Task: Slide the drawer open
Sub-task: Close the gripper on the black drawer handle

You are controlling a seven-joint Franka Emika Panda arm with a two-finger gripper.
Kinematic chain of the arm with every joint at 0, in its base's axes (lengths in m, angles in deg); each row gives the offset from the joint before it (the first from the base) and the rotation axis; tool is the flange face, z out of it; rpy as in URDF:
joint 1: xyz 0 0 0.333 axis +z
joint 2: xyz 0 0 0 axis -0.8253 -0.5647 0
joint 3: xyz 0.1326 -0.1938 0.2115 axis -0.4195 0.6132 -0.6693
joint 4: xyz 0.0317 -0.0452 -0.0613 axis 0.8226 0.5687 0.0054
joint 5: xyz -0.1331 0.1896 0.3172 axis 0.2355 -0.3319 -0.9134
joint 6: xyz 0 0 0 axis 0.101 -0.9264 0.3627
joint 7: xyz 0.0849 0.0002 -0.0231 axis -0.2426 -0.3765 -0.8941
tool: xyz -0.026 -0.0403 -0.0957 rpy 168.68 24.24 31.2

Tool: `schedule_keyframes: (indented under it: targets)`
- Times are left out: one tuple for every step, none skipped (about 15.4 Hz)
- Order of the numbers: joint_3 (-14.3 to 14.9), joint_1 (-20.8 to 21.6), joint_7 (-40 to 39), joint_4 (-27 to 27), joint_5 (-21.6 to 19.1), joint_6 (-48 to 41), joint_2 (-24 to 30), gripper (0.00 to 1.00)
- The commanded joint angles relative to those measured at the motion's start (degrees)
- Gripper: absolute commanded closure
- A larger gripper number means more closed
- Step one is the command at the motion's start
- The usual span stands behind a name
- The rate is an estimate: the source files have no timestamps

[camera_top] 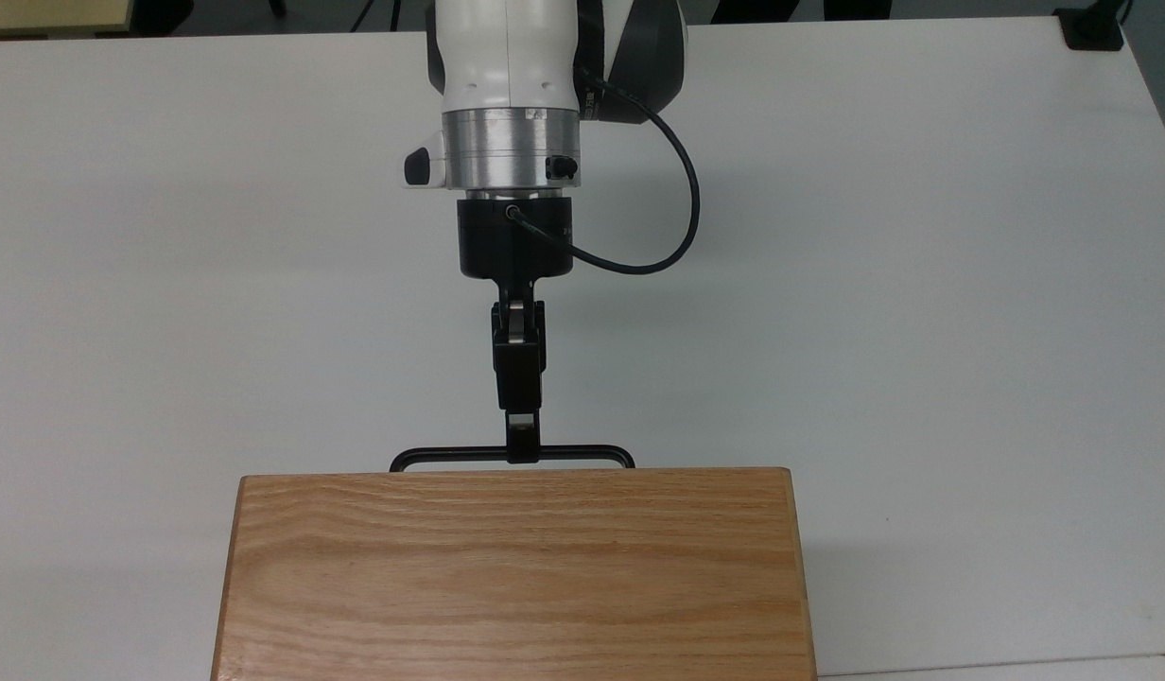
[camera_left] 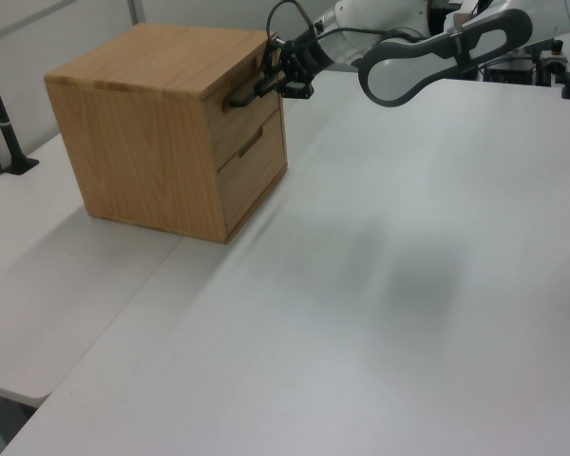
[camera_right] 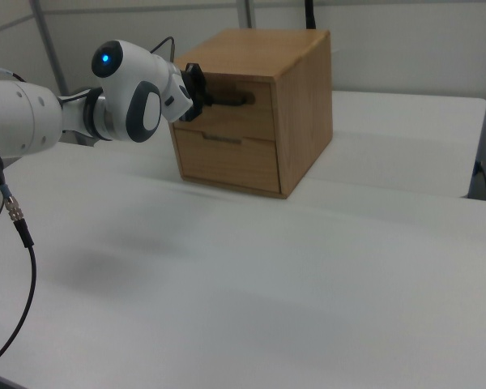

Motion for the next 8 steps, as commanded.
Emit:
schedule_keyframes:
  targets:
    - [0.38, 0.10, 0.60, -1.33, 1.57, 3.19, -1.59, 0.95]
    - [0.38, 0.19, 0.60, -1.07, 1.66, 3.19, -1.15, 0.96]
    - [0.38, 0.37, 0.60, -0.11, 1.57, 3.19, -0.45, 0.99]
    - [0.38, 0.54, 0.69, 1.82, 1.40, 3.19, 0.95, 1.00]
    - [0.30, 0.63, 0.86, 3.84, 1.14, 3.19, 2.62, 1.00]
    - [0.29, 0.72, 0.87, 5.95, 1.05, 3.19, 4.29, 1.00]
    - [0.29, 0.72, 0.87, 8.06, 1.13, 3.19, 5.96, 1.00]
    - [0.29, 0.89, 0.87, 11.38, 1.13, 3.19, 8.41, 1.00]
